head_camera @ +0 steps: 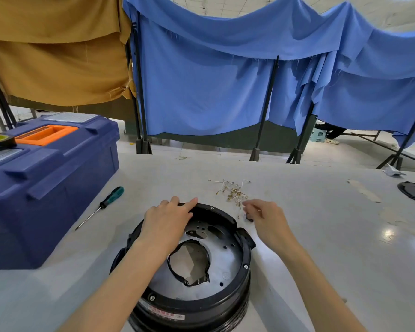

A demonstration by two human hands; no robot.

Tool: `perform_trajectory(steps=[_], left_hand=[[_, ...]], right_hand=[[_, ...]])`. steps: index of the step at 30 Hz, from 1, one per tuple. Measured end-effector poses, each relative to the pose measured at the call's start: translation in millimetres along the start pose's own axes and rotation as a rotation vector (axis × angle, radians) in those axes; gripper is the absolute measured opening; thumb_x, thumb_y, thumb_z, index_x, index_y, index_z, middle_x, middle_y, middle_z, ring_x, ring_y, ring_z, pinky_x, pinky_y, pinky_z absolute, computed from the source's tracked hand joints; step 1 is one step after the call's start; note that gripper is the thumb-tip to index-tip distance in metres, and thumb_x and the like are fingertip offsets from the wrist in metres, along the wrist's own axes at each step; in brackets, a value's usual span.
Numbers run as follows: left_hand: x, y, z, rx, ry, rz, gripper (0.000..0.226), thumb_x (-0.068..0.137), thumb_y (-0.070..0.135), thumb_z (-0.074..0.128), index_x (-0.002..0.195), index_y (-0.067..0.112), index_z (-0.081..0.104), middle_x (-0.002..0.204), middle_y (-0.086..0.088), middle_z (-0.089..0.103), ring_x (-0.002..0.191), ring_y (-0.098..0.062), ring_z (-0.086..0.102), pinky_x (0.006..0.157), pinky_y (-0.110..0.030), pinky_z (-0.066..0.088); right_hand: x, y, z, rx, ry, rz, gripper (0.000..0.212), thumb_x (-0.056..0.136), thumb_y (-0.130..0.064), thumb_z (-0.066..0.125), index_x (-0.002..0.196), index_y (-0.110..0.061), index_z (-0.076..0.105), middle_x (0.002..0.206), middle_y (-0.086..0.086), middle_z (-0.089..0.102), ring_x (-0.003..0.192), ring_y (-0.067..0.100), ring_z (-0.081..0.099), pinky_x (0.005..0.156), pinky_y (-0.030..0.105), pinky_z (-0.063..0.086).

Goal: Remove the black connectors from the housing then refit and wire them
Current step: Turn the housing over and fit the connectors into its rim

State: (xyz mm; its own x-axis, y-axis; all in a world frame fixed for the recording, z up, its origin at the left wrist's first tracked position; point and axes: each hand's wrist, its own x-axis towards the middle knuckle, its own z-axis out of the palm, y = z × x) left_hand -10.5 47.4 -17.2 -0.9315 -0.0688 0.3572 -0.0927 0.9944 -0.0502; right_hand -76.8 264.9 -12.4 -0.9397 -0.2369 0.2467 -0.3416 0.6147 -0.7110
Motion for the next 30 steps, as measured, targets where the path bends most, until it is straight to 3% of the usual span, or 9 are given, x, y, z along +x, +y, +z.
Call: perform_trajectory(steps=[3,7,11,16,22,25,27,28,30], left_hand=[[-2,2,6,0.029,0.033,-0.004,0.045,0.104,0.041,0.025,0.148,0.043,0.018,0.123,0.003,0.052,0.105,-0.02,0.054,0.071,-0.028,0.035],[-2,-1,10,0.004,0.045,-0.01,0.046,0.104,0.04,0.026,0.149,0.043,0.018,0.124,0.004,0.051,0.106,-0.019,0.052,0.076,-0.028,0.038],[-4,-2,10,-0.028,0.041,-0.013,0.046,0.104,0.039,0.027,0.149,0.043,0.018,0.124,0.004,0.05,0.108,-0.019,0.051,0.081,-0.03,0.04],[-4,-2,9,-0.038,0.029,-0.021,0.047,0.104,0.039,0.026,0.149,0.043,0.016,0.126,0.003,0.049,0.11,-0.019,0.049,0.085,-0.03,0.039],[-7,-7,4,-0.074,-0.027,-0.019,0.049,0.104,0.039,0.027,0.15,0.044,0.011,0.128,0.005,0.045,0.114,-0.019,0.044,0.089,-0.031,0.038],[-8,-11,1,-0.078,-0.054,-0.042,0.049,0.103,0.04,0.027,0.15,0.044,0.011,0.129,0.005,0.045,0.115,-0.018,0.044,0.09,-0.031,0.038],[-8,-13,-1,-0.079,-0.07,-0.05,0.049,0.103,0.04,0.028,0.15,0.044,0.012,0.129,0.005,0.045,0.115,-0.018,0.044,0.091,-0.032,0.038],[-8,-13,-2,-0.088,-0.075,-0.053,0.049,0.103,0.041,0.028,0.15,0.043,0.013,0.129,0.005,0.045,0.116,-0.018,0.044,0.091,-0.032,0.037],[-8,-12,-4,-0.095,-0.085,-0.051,0.048,0.103,0.041,0.027,0.15,0.043,0.014,0.13,0.004,0.045,0.116,-0.018,0.043,0.093,-0.033,0.035]], right_hand=[[7,27,-3,-0.238,-0.031,0.066,0.032,0.1,-0.01,0.044,0.127,-0.013,0.061,0.131,0.01,0.059,0.123,0.029,0.05,0.095,0.033,0.039],[8,37,10,-0.432,-0.117,0.064,0.041,0.101,-0.023,0.044,0.142,-0.024,0.044,0.157,0.001,0.028,0.141,0.029,0.024,0.109,0.042,0.022],[10,35,22,-0.498,-0.103,0.023,0.036,0.099,-0.03,0.045,0.134,-0.024,0.05,0.144,0.0,0.043,0.133,0.025,0.035,0.1,0.035,0.022],[9,36,19,-0.345,-0.053,-0.003,0.021,0.087,-0.016,0.061,0.108,-0.016,0.063,0.101,-0.002,0.05,0.104,0.025,0.05,0.079,0.026,0.033],[7,20,2,-0.168,-0.03,-0.015,0.031,0.078,-0.009,0.07,0.109,-0.011,0.067,0.103,0.003,0.065,0.096,0.019,0.06,0.079,0.022,0.043],[5,2,-20,0.026,-0.044,-0.006,0.029,0.074,-0.002,0.072,0.101,-0.013,0.071,0.099,0.003,0.069,0.075,0.015,0.066,0.054,0.007,0.041],[2,-9,-34,0.156,-0.105,-0.002,0.03,0.074,0.002,0.073,0.101,-0.013,0.071,0.101,0.002,0.07,0.077,0.019,0.071,0.044,0.006,0.041],[0,-15,-40,0.197,-0.145,-0.01,0.033,0.074,0.004,0.073,0.102,-0.013,0.072,0.102,0.002,0.07,0.078,0.019,0.072,0.05,0.008,0.047],[-3,-23,-49,0.206,-0.221,-0.032,0.037,0.073,0.005,0.075,0.104,-0.014,0.072,0.103,0.001,0.072,0.081,0.015,0.073,0.077,0.02,0.056]])
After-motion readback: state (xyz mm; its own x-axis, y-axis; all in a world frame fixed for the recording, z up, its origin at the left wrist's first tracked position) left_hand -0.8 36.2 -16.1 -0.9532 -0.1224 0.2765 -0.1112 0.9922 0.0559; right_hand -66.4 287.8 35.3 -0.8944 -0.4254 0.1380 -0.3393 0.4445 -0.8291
